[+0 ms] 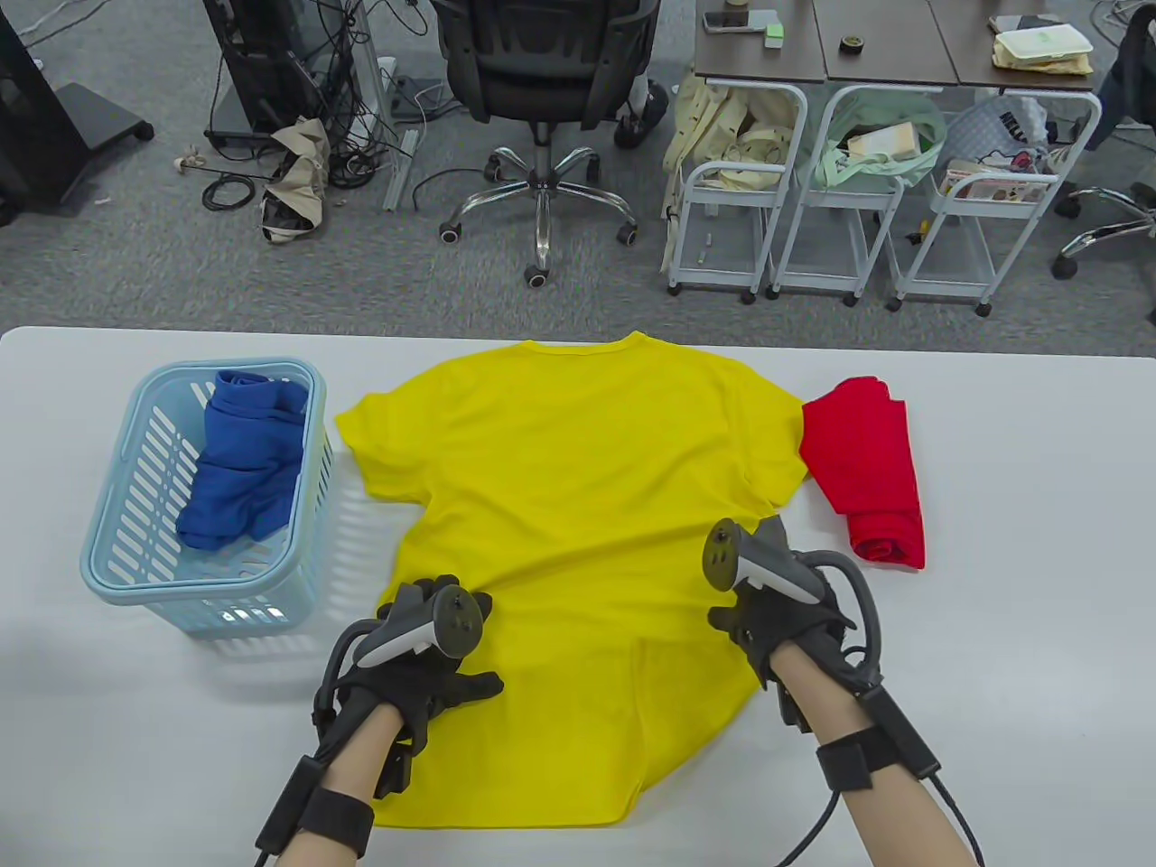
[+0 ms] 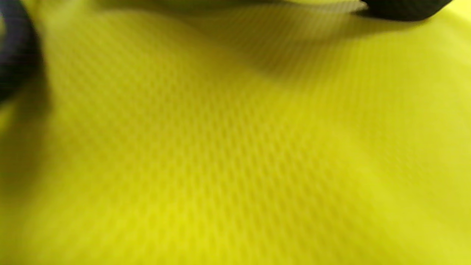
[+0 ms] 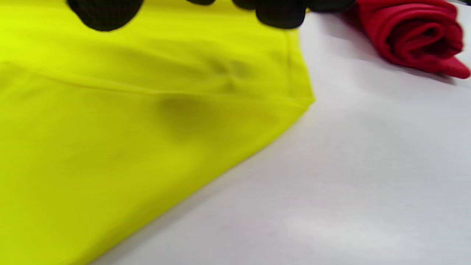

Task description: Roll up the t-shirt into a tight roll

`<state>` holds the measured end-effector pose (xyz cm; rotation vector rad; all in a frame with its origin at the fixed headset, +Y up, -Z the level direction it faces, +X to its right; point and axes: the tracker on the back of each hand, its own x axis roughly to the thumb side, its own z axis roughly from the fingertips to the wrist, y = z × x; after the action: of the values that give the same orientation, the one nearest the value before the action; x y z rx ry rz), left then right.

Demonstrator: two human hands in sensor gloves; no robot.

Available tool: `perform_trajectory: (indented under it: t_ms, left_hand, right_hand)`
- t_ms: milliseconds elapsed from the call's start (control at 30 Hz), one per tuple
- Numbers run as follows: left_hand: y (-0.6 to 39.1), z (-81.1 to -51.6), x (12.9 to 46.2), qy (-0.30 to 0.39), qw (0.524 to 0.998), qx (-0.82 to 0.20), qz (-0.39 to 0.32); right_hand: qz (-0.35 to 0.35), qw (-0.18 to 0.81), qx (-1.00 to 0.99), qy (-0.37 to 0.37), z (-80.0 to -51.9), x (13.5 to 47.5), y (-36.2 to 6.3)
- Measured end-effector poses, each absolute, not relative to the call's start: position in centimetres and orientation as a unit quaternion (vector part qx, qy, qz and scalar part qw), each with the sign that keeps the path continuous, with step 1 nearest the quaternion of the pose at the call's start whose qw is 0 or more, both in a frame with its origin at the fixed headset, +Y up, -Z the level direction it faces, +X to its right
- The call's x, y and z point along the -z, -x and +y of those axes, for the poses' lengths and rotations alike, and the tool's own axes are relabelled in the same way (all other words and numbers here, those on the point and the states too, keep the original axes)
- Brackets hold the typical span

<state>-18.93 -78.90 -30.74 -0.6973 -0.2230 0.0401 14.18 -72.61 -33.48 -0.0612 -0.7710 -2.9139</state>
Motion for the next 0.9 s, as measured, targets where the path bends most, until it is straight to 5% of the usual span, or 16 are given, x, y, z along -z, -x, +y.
perform_trajectory:
  t_ms: [167, 300, 500, 700, 900]
  left_hand:
    - [19.0, -78.9, 30.6, 0.342, 0.934, -0.017, -0.102]
    - [19.0, -78.8, 30.6, 0.343, 0.934, -0.014, -0.099]
    - [18.8, -78.8, 30.6, 0.343, 0.934, -0.007, -0.096]
    - [18.7, -78.8, 30.6, 0.342, 0.935, -0.007, -0.095]
    - [18.7, -78.9, 30.6, 0.343, 0.935, -0.007, -0.094]
  right_hand:
    - [-0.309, 0.146, 0.939, 0.03, -75.6, 31.5, -12.9]
    - [-0.339, 0.105, 0.934, 0.047, -76.2, 31.1, -17.1]
    - [-0.338, 0.193, 0.92, -0.043, -74.4, 30.8, -22.4]
    - [-0.28, 0.05, 0.959, -0.007, -72.6, 31.9, -19.9]
    - [-0.228, 0.133, 0.964, -0.018, -74.9, 33.4, -16.4]
